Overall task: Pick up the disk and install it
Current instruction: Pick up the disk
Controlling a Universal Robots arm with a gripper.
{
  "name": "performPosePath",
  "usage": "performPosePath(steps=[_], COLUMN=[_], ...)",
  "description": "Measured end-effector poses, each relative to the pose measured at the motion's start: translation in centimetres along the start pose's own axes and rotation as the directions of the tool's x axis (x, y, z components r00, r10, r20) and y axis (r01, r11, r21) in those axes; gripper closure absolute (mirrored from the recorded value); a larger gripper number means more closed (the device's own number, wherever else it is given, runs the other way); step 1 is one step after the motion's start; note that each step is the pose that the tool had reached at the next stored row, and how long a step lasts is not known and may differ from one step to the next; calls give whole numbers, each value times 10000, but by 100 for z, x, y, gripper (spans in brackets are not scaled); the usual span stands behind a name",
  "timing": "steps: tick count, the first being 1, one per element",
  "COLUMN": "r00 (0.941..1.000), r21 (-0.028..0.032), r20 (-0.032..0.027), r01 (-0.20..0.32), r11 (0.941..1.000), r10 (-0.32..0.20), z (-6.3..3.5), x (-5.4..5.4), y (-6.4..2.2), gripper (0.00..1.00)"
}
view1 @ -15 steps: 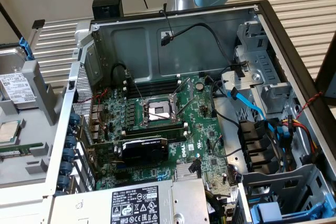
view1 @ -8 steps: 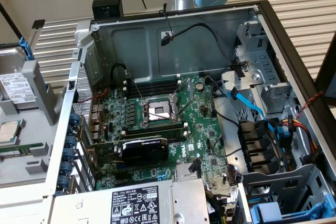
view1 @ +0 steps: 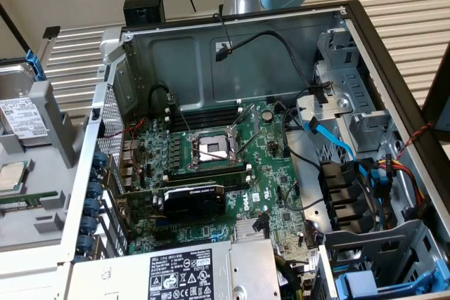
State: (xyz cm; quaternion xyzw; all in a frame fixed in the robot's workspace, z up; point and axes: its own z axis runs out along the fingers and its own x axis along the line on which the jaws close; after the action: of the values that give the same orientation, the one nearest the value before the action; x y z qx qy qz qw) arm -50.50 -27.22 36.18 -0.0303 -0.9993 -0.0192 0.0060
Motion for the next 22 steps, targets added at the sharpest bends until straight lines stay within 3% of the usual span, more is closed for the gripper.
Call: performPosePath(steps=[5, 11, 16, 22], r00=[9970, 9827, 9619, 9262], r21=[8, 17, 23, 30], r20=[-24, -67, -85, -107], r01=[769, 1852, 2732, 3769], r11=[9970, 9827, 9619, 9262], r10=[-769, -1852, -2732, -3769], z=[1, 1, 1, 2], x=[2, 2, 2, 2], y=[0, 1, 0, 0], gripper=[89, 89, 89, 89])
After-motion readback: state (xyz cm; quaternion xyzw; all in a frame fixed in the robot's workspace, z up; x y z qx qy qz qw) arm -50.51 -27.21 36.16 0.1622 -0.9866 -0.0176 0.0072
